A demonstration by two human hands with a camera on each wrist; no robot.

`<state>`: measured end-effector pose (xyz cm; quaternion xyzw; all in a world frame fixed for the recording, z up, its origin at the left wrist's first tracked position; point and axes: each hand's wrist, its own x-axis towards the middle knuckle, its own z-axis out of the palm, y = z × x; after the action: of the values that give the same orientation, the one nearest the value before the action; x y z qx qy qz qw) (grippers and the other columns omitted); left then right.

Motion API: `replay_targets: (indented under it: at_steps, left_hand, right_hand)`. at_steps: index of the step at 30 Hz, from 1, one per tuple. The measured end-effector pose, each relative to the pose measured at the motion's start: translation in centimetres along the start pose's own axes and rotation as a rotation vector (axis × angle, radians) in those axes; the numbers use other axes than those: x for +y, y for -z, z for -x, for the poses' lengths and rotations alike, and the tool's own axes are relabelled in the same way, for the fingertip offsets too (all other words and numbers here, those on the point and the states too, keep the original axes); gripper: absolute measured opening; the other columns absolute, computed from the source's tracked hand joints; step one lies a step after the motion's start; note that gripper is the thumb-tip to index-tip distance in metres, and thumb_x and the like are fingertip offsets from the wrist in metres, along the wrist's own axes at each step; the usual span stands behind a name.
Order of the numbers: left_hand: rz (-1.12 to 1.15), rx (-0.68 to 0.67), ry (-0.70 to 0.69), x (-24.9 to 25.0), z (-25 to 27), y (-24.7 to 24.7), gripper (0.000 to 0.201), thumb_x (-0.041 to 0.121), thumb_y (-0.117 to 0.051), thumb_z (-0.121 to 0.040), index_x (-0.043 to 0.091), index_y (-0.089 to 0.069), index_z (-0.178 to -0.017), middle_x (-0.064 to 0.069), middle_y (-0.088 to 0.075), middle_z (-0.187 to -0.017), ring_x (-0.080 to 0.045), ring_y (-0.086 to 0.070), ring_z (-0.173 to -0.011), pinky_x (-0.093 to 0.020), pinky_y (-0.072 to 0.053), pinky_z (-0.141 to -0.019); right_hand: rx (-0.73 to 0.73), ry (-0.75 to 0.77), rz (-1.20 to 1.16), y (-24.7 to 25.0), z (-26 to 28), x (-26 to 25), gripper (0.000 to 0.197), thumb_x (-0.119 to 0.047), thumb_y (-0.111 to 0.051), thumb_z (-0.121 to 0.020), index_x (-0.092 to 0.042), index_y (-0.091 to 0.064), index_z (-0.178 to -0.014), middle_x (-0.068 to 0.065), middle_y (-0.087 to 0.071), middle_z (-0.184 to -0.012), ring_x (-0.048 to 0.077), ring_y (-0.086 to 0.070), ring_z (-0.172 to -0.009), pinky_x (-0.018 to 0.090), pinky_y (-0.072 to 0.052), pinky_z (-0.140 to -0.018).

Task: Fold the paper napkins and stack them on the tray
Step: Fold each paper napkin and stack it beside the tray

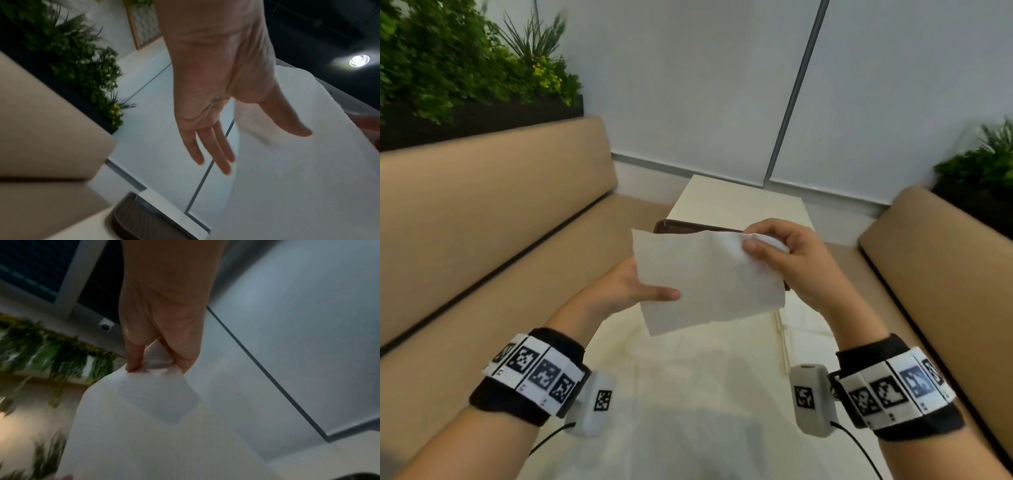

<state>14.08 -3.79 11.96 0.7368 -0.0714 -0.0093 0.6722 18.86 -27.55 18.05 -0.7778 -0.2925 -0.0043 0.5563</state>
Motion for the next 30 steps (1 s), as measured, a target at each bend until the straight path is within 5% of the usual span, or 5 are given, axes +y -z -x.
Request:
replay_targets:
  at_steps: [4, 7, 17, 23, 30]
  left_hand:
    - [0.130, -0.028, 0.091, -1.8, -0.6, -1.8, 0.084, 0.062, -0.088, -0.028, 0.016, -0.070, -0.097, -0.001, -0.076, -0.090, -0.012, -0.071, -0.076, -0.022, -0.055, -0.057]
    - [0.202, -0.030, 0.117, -2.8, -0.4, -3.5, 0.075, 0.061, -0.088, -0.029, 0.017, -0.076, -0.088, -0.008, -0.075, -0.092, -0.015, -0.071, -0.074, -0.022, -0.055, -0.057]
    - [0.257, -0.063, 0.129, -1.7, 1.7, -5.1, 0.055, 0.055, -0.076, -0.060, 0.023, -0.071, -0.104, -0.005, -0.073, -0.106, -0.018, -0.071, -0.090, -0.027, -0.056, -0.067]
    - [0.247, -0.137, 0.094, -0.4, 3.2, -5.2, 0.093, 0.047, -0.093, -0.038, 0.013, -0.060, -0.119, -0.008, -0.070, -0.113, -0.025, -0.068, -0.102, -0.031, -0.059, -0.077]
    - [0.115, -0.158, -0.007, 1.7, 4.2, -4.0, 0.065, 0.035, -0.086, -0.057, 0.006, -0.065, -0.111, -0.005, -0.073, -0.105, -0.019, -0.069, -0.098, -0.017, -0.054, -0.072]
  right_hand:
    - [0.138, -0.168, -0.268, 2.1, 2.3, 2.5, 0.045, -0.043, -0.080, -0.065, -0.023, -0.066, -0.104, 0.003, -0.067, -0.100, 0.018, -0.065, -0.082, 0.035, -0.050, -0.068]
    - [0.039, -0.293, -0.343, 1.8, 5.9, 5.6, 0.075, -0.020, -0.087, -0.056, -0.026, -0.052, -0.123, 0.011, -0.061, -0.118, 0.029, -0.065, -0.100, 0.040, -0.057, -0.078]
    - [0.394, -0.252, -0.365, 1.0, 11.1, 5.6, 0.025, -0.006, -0.062, -0.088, -0.015, -0.065, -0.111, 0.005, -0.073, -0.103, 0.024, -0.070, -0.092, 0.033, -0.056, -0.074]
    - [0.190, -0.217, -0.390, 2.3, 12.3, 4.5, 0.048, -0.006, -0.074, -0.069, -0.014, -0.062, -0.115, 0.007, -0.072, -0.107, 0.023, -0.069, -0.099, 0.030, -0.056, -0.080]
    - [0.217, -0.080, -0.193, 3.6, 13.2, 3.5, 0.019, -0.011, -0.073, -0.072, -0.019, -0.077, -0.088, 0.001, -0.075, -0.093, 0.016, -0.071, -0.090, 0.024, -0.054, -0.074]
